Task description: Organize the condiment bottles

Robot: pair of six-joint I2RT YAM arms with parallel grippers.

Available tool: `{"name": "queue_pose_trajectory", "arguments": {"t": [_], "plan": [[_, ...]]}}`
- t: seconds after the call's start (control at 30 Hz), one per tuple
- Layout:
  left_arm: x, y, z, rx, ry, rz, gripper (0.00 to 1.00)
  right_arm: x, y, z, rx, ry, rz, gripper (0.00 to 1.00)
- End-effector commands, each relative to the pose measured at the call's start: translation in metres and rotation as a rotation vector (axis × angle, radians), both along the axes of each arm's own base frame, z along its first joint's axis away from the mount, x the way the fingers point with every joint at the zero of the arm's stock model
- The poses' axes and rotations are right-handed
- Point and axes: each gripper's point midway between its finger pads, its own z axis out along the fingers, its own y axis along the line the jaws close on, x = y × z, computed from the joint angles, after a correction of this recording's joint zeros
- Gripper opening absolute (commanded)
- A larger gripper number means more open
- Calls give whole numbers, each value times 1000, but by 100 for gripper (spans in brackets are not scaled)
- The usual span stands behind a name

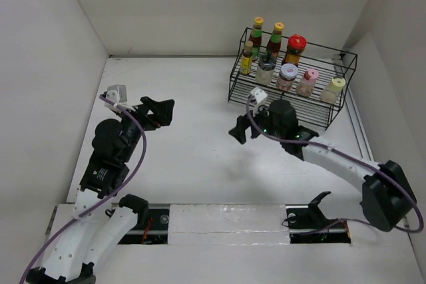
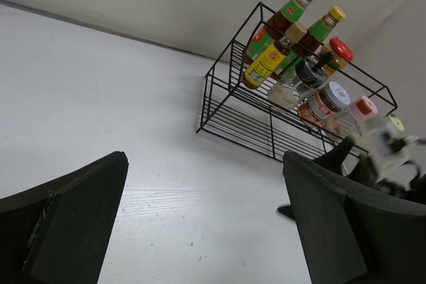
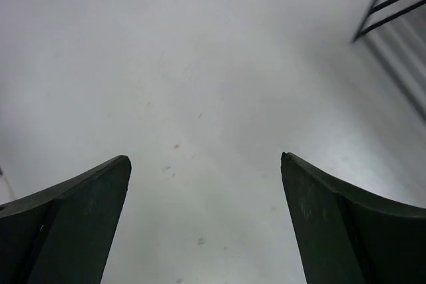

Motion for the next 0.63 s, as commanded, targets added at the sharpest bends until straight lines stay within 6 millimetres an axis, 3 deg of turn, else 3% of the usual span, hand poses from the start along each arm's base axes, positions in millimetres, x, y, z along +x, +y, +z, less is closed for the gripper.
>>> {"name": "queue_pose_trajectory", "arguments": {"t": [0.0, 0.1, 0.43, 0.53, 0.6], "plan": [[2, 6, 11, -21, -50, 31, 99, -20, 37, -2, 23, -60, 95, 100], [3, 10, 15, -22, -52, 56, 99, -35, 60, -11, 46, -66, 136, 100], [-7, 20, 28, -39, -93, 86, 99, -49, 82, -36, -15, -53, 156, 100], [-11, 5, 26, -12, -124, -7, 97, -52, 87, -33, -10, -66, 158, 100], [-14, 5, 23, -30, -139, -8, 100, -55, 89, -33, -10, -66, 167, 100]]}}
